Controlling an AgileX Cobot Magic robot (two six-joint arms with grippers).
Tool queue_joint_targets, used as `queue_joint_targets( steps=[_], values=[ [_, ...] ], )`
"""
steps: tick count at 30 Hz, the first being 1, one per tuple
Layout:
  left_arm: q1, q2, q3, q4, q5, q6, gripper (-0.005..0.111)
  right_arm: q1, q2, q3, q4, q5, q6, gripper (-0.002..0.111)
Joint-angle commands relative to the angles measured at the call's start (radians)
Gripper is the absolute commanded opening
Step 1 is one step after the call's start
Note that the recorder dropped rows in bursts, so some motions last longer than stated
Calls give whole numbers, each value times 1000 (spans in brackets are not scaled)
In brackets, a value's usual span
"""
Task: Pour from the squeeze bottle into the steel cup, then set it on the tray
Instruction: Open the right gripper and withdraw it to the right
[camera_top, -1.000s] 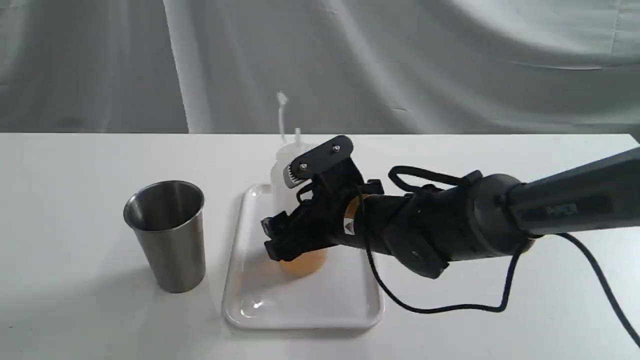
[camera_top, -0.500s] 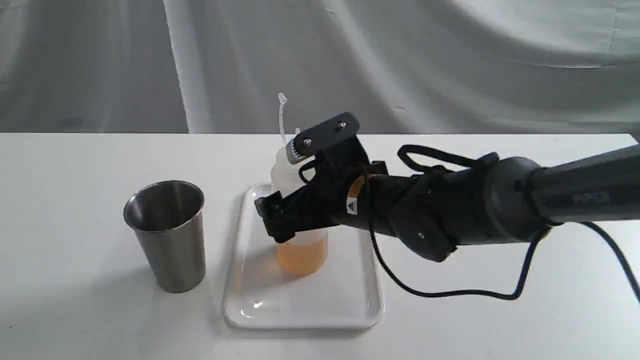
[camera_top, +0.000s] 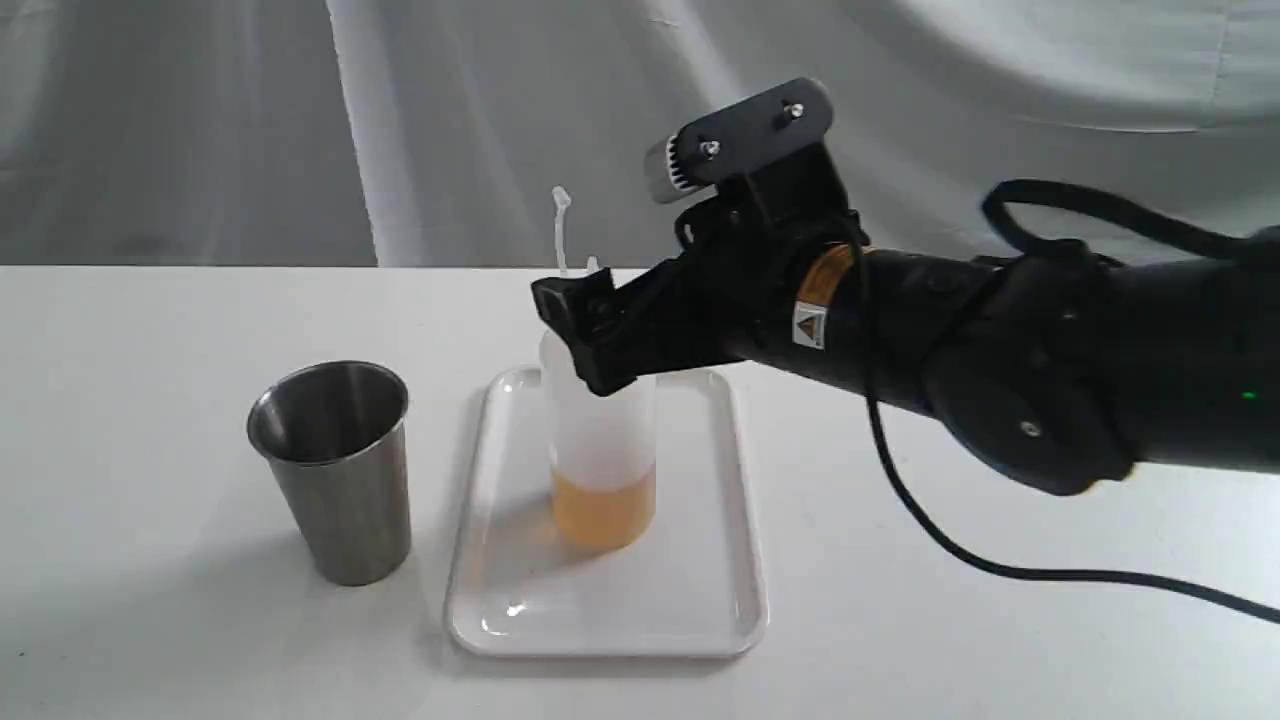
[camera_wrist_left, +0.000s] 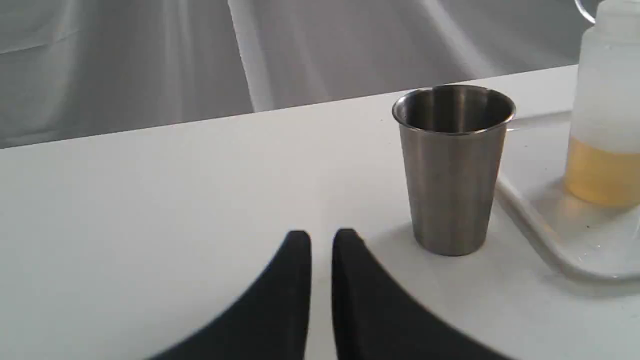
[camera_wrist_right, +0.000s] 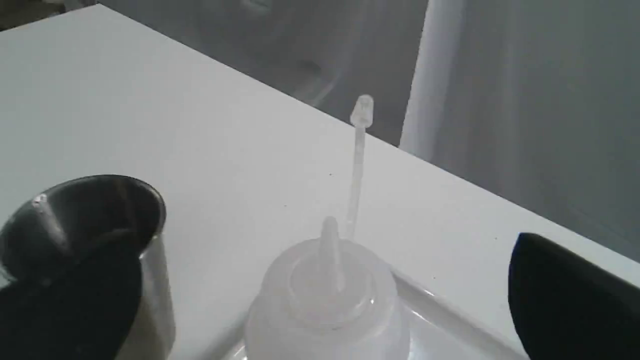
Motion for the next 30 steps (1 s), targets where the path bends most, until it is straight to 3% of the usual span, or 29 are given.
queue_joint_targets(
  steps=[1,7,14,17,26,30],
  values=[
    [-3,-5,4,1,-7,-2,8,-6,-109,78,-17,-24,29,99],
    [-3,-5,4,1,-7,-2,8,-6,-314,238,-17,-31,31,98],
    [-3,-5,4,1,-7,-2,8,-6,-563,401,-17,-31,31,89],
    [-3,-5,4,1,-7,-2,8,-6,-646,450,-22,-31,31,75],
    [-3,-5,4,1,-7,-2,8,-6,-824,510,-7,-23,31,2],
    [-3,-5,4,1,-7,-2,8,-6,-861,516,2,9,93,0]
  ],
)
